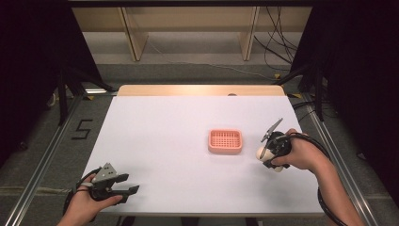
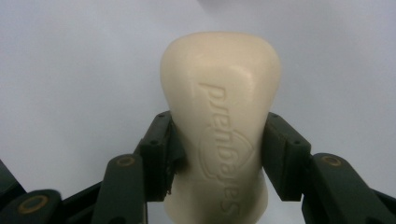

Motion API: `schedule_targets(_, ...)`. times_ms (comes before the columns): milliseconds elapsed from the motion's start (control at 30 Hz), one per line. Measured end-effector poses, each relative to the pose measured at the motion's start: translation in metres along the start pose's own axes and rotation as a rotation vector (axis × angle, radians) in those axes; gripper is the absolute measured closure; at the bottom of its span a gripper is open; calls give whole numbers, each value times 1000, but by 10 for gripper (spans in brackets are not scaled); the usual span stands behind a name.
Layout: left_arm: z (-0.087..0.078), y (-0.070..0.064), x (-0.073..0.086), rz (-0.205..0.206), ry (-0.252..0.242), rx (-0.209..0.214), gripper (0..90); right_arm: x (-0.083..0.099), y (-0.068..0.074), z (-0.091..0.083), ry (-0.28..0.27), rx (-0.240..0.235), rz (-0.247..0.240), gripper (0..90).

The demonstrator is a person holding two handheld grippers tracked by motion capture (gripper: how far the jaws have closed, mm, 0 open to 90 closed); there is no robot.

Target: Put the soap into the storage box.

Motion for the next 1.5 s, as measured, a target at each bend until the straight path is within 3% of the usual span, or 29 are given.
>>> schedule_targets(67,0,0,0,2,0,-1,369,-2,-2,0,-6,0,-17,507)
schedule_targets(600,-1,2,0,9,5,-11,369,-15,-2,2,-73,5,2,507)
schedule_targets(767,-1,2,0,12,5,-9,369,-20,-4,2,-96,16,-20,506)
schedule_targets(1000,-1,2,0,11,4,-6,369,-24,-4,1,-109,21,-17,507)
schedule_targets(1133,-2,2,0,14,5,-5,369,-27,-5,2,-118,24,-41,507)
schedule_targets(1367,-1,3,0,9,1,-15,369,-29,-3,1,-120,23,-11,507)
schedule_targets(1500,-1,2,0,11,3,-12,369,-32,-4,1,-123,27,-31,507)
Point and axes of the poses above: each handheld gripper's, and its own axes: z roughly forward along the jaws, x roughly out of its underside, y roughly to its left, the point moved 7 cm from there along z, roughly forward along the jaws, and after that the axes turned 2 degrees about -x, right-handed, at the moved point
